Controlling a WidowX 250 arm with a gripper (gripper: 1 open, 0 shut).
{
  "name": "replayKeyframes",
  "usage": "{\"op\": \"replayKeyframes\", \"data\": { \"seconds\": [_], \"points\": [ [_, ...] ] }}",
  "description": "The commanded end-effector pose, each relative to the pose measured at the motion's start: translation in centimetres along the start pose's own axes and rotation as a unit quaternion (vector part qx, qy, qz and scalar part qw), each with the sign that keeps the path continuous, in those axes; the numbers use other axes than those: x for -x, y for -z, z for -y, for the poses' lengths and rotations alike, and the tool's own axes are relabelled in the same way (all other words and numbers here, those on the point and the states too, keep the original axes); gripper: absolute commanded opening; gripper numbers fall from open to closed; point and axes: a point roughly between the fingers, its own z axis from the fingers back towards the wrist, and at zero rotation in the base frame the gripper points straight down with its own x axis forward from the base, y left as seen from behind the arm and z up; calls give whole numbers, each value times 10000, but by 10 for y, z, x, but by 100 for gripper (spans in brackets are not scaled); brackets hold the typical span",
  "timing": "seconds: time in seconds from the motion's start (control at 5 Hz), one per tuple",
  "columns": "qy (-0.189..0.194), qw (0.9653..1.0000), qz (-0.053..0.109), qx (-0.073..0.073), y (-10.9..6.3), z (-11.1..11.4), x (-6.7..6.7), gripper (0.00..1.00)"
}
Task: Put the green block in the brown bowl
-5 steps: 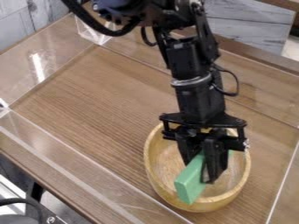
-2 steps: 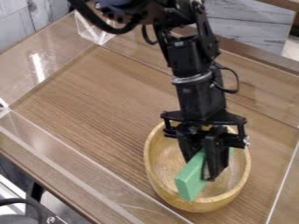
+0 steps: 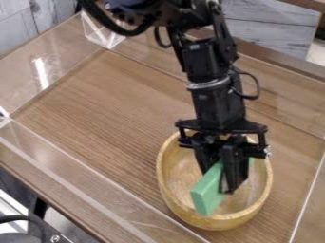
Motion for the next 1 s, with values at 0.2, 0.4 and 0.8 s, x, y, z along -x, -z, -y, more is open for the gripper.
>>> {"op": "replayKeyframes", "data": {
  "seconds": [0.2, 0.4, 0.8],
  "points": [
    [130, 9997, 216, 60, -12, 3, -12, 0],
    [140, 9997, 200, 74, -12, 3, -13, 0],
    [162, 9997, 155, 103, -13, 2, -14, 0]
  ]
}}
